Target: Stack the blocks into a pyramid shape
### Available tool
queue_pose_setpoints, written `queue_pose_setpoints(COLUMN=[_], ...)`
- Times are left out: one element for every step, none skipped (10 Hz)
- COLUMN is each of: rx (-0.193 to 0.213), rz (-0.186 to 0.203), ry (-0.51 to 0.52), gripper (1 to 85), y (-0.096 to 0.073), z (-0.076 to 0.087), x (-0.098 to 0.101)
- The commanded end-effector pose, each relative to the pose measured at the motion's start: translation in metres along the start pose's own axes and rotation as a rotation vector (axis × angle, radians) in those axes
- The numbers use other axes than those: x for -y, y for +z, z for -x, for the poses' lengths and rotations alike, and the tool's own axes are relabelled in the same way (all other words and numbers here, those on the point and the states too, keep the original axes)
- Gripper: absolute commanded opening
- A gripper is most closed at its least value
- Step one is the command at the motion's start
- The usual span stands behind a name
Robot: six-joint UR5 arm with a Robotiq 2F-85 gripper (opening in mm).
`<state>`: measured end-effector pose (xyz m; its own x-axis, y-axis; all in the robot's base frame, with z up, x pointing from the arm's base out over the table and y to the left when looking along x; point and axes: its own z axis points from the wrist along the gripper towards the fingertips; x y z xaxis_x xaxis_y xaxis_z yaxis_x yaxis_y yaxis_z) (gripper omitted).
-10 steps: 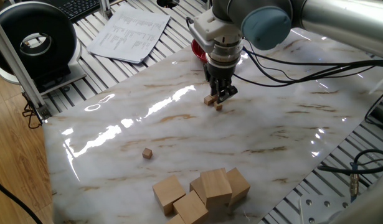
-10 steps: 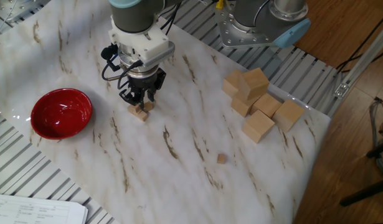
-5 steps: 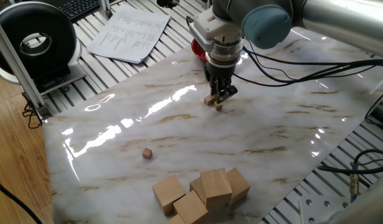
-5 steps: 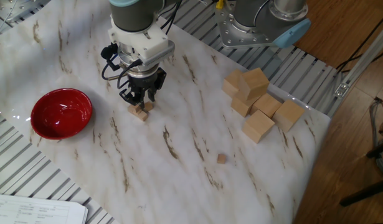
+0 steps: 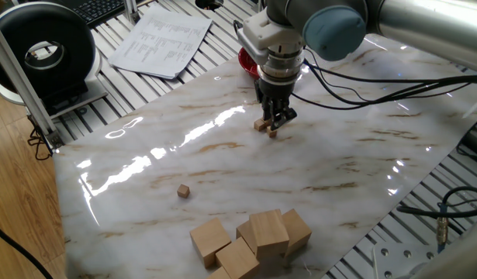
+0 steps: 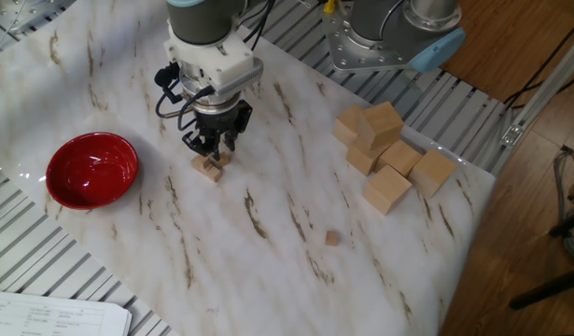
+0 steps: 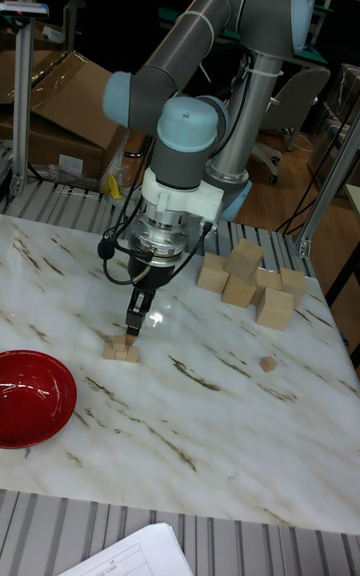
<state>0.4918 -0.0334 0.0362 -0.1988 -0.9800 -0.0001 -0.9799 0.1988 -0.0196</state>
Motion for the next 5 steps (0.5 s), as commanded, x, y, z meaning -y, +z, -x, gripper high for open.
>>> queue_pose_setpoints(rx=[0.019,0.019,0.015,0.017,0.018], rz=[-0.004,-0.004,-0.008,-0.010,-0.015], ry=[0.008,0.008,0.006,0.006,0.005], gripper=[35.7,35.7,35.7,35.7,35.7], y=[0.0030,0.0032,0.0047,0.0081,0.0112], z=[-0.0003,0.0001,-0.0002,0.0000,-0.0006], x=[-0.0015,-0.0016,-0.0011,-0.0020,-0.0023])
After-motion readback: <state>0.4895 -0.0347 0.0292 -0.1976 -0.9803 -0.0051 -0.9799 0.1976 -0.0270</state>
